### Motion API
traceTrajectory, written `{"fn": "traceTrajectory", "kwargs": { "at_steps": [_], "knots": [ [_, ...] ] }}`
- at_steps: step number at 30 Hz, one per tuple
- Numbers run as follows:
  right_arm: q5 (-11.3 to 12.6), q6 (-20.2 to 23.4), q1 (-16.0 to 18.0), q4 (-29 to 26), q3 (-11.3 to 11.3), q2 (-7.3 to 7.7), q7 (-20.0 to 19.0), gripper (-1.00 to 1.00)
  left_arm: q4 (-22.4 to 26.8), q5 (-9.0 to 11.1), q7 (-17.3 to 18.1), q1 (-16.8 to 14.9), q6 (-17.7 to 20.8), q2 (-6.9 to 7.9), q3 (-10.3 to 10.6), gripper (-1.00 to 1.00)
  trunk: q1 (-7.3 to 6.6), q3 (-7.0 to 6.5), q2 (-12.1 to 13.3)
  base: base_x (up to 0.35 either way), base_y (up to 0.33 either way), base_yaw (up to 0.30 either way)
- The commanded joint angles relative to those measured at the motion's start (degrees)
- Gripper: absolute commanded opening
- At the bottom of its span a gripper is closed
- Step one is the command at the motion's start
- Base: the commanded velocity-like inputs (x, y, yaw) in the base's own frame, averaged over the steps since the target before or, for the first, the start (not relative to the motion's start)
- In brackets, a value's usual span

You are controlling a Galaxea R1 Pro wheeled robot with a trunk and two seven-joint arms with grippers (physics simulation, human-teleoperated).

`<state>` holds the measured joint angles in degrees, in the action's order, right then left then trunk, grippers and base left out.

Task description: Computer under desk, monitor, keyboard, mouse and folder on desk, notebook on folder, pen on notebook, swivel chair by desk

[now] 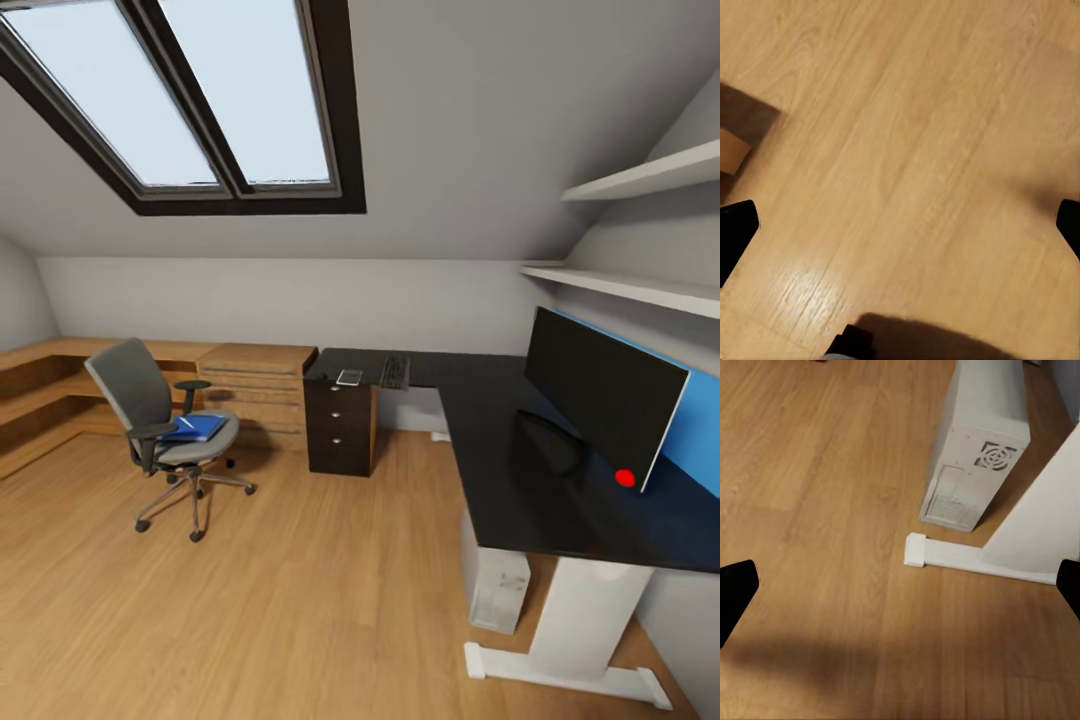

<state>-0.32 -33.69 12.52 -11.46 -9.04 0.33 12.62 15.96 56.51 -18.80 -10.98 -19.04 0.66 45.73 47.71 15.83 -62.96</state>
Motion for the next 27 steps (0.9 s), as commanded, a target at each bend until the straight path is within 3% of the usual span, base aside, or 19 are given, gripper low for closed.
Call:
{"fn": "traceTrajectory", "kwargs": {
  "at_steps": [1,16,27],
  "knots": [
    [0.0,-0.1,0.0,0.0,-0.5,-0.02,0.6,1.0,0.1,0.4,-0.4,0.0,-0.1,0.05,0.5,1.0,0.03,0.08,0.0,0.208,0.267,0.0],
    [0.0,-0.1,0.0,0.0,-0.5,-0.07,0.4,1.0,0.1,0.3,-0.4,0.0,-0.1,0.04,0.6,1.0,0.03,0.12,0.0,0.251,0.221,-0.088],
    [0.0,-0.1,0.0,0.0,-0.6,-0.07,0.3,1.0,0.1,0.3,-0.4,0.0,-0.1,0.04,0.5,1.0,0.03,0.12,0.0,0.314,0.175,-0.2]
  ]
}}
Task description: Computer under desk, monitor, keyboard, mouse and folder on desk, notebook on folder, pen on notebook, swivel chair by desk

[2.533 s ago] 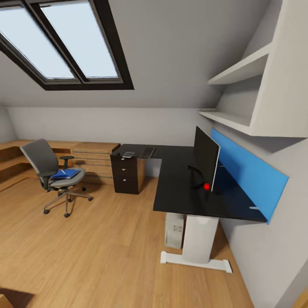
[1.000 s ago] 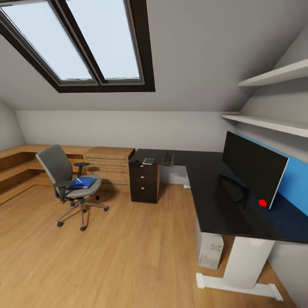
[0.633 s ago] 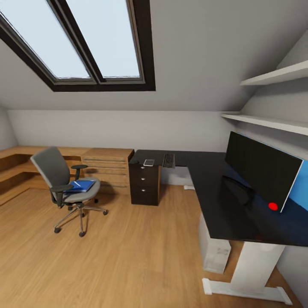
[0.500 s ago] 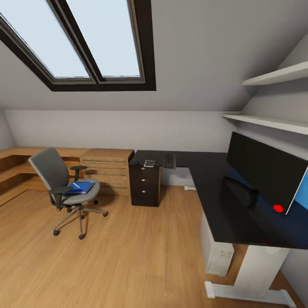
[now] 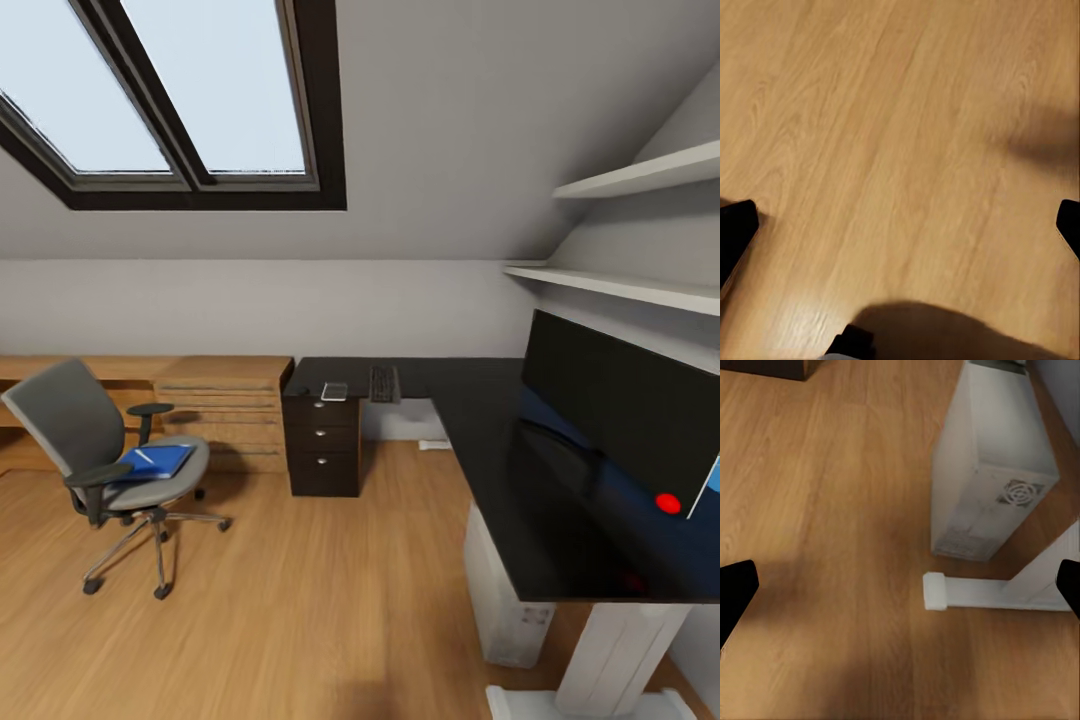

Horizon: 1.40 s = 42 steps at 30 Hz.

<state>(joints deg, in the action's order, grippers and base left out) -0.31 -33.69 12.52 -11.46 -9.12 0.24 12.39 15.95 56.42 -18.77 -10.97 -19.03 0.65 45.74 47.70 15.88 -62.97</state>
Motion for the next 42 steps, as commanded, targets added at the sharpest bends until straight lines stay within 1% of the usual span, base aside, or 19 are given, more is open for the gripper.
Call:
{"fn": "traceTrajectory", "kwargs": {
  "at_steps": [1,22,29,42],
  "knots": [
    [0.0,-0.1,0.1,0.0,-0.5,0.02,0.5,1.0,0.1,0.4,-0.4,0.0,-0.1,0.06,0.5,1.0,0.04,0.07,0.0,0.314,0.182,-0.065],
    [0.0,-0.1,0.1,0.2,-0.5,0.0,0.5,1.0,0.1,0.4,-0.4,0.0,-0.1,0.06,0.5,1.0,0.04,0.07,0.0,0.27,0.232,-0.01],
    [0.1,-0.1,0.1,2.1,-0.5,-0.06,0.5,1.0,0.1,0.4,-0.4,0.0,-0.1,0.06,0.6,1.0,0.04,0.07,0.0,0.32,0.045,0.0],
    [0.1,-0.1,0.1,2.4,-0.6,-0.06,0.5,1.0,0.1,0.4,-0.4,0.0,-0.2,0.06,0.6,1.0,0.04,0.07,0.0,0.332,0.001,0.0]
  ]
}}
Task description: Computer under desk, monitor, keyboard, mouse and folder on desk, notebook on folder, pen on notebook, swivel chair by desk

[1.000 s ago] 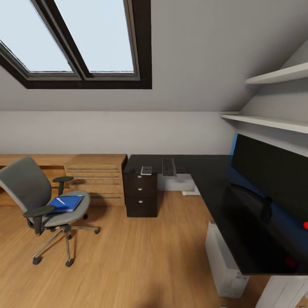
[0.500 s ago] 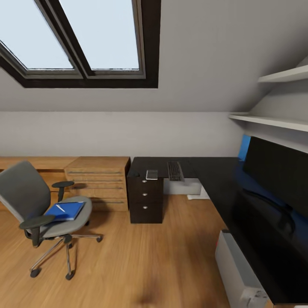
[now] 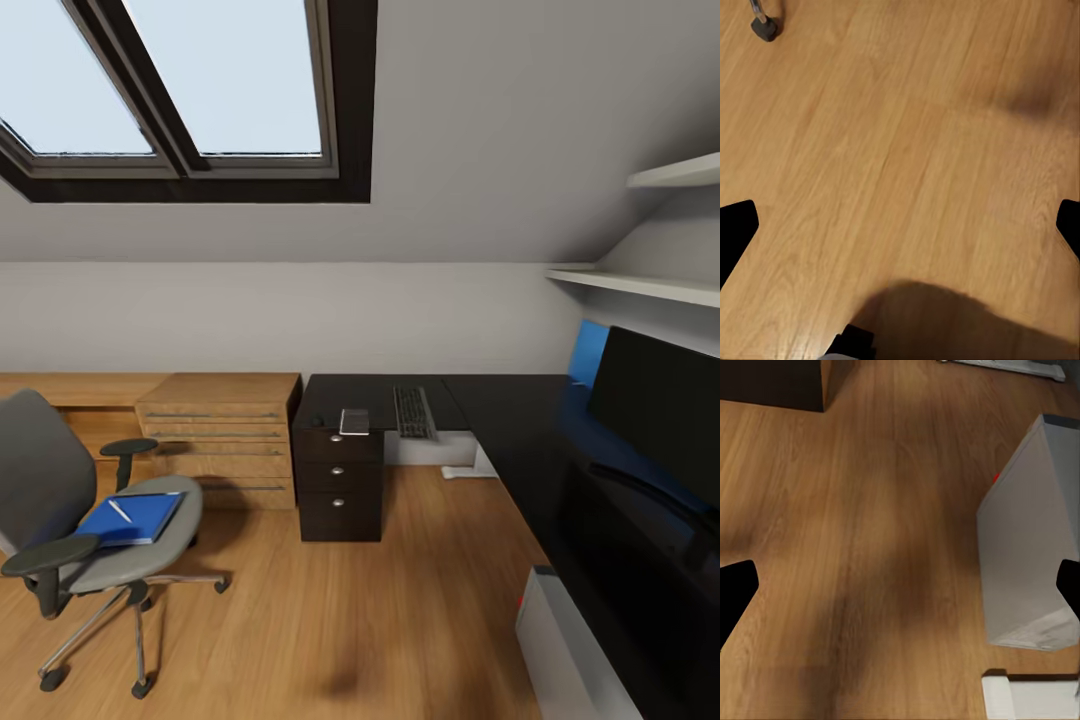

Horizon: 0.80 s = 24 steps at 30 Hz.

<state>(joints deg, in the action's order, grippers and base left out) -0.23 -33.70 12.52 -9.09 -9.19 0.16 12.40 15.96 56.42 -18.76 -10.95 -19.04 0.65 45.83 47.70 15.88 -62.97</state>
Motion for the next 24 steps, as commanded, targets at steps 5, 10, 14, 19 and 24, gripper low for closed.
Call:
{"fn": "traceTrajectory", "kwargs": {
  "at_steps": [5,10,14,19,24],
  "knots": [
    [-0.1,-0.1,0.0,0.1,-0.5,0.02,0.5,1.0,0.1,0.4,-0.4,0.0,-0.2,0.05,0.5,1.0,0.04,0.07,0.0,0.332,0.0,0.0],
    [-0.1,-0.1,0.0,0.1,-0.6,0.02,0.5,1.0,0.1,0.4,-0.4,-0.1,-0.2,0.05,0.5,1.0,0.04,0.07,0.0,0.332,0.0,0.0],
    [-0.1,-0.1,0.0,0.1,-0.5,0.02,0.5,1.0,0.1,0.4,-0.4,0.0,-0.2,0.05,0.5,1.0,0.04,0.07,0.0,0.332,0.0,0.0],
    [-0.1,-0.1,0.0,0.1,-0.5,0.02,0.5,1.0,0.1,0.4,-0.3,0.0,-0.2,0.05,0.5,1.0,0.04,0.07,0.0,0.332,0.0,0.0],
    [-0.1,-0.1,0.0,0.1,-0.5,0.02,0.5,1.0,0.1,0.4,-0.3,0.0,-0.2,0.05,0.5,1.0,0.04,0.07,0.0,0.332,0.0,0.0]
  ]
}}
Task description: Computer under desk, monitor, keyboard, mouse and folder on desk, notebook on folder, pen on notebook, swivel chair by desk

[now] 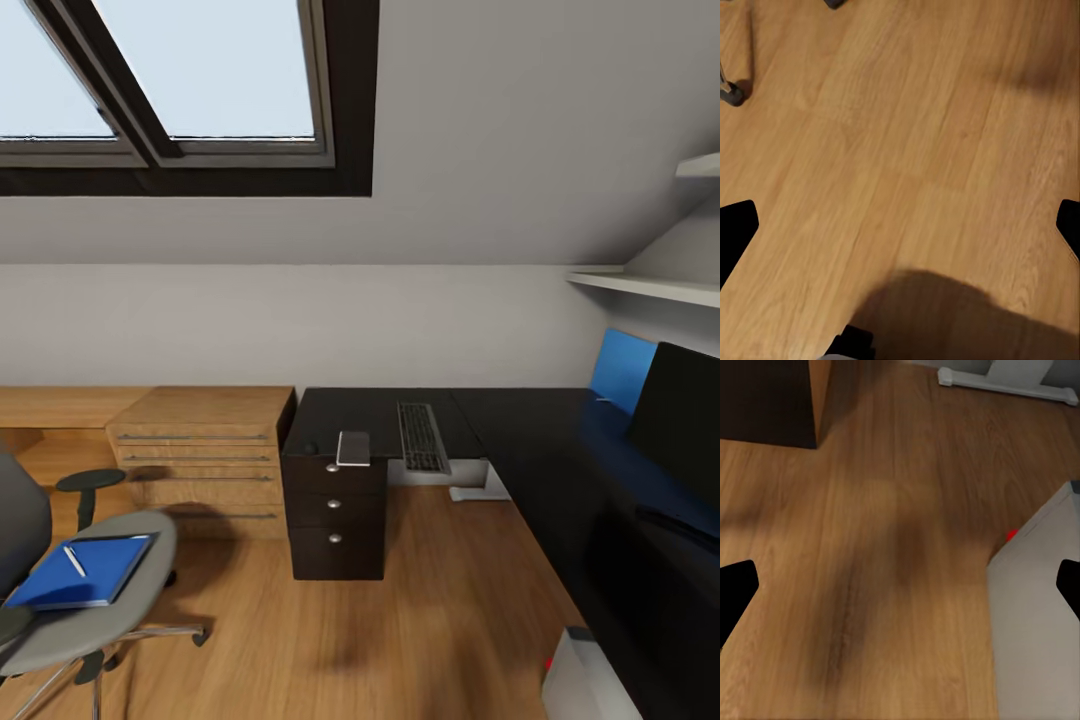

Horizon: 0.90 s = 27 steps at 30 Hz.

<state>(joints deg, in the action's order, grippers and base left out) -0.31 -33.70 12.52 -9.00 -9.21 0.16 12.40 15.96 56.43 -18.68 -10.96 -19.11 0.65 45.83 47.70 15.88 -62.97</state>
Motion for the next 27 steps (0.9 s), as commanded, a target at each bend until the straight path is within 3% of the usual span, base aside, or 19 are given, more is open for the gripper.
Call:
{"fn": "traceTrajectory", "kwargs": {
  "at_steps": [1,21,26,27],
  "knots": [
    [0.0,0.0,0.0,0.0,-0.5,0.02,0.5,1.0,0.1,0.4,-0.4,0.0,-0.1,0.05,0.5,1.0,0.04,0.07,0.0,0.331,0.0,0.0],
    [0.0,0.0,0.0,0.0,-0.5,0.02,0.5,1.0,0.1,0.5,-0.3,0.0,-0.1,0.13,0.2,1.0,0.04,0.07,0.0,0.33,0.086,0.0],
    [0.0,0.0,0.0,0.0,-0.5,0.02,0.5,1.0,0.3,0.4,-0.4,0.0,-0.2,0.22,0.1,1.0,0.04,0.07,0.0,0.182,0.133,0.0],
    [0.0,0.0,0.0,0.0,-0.5,0.06,0.5,1.0,4.3,0.4,-0.4,-0.1,-0.5,0.63,-0.1,1.0,0.04,0.07,0.0,0.007,0.005,0.0]
  ]
}}
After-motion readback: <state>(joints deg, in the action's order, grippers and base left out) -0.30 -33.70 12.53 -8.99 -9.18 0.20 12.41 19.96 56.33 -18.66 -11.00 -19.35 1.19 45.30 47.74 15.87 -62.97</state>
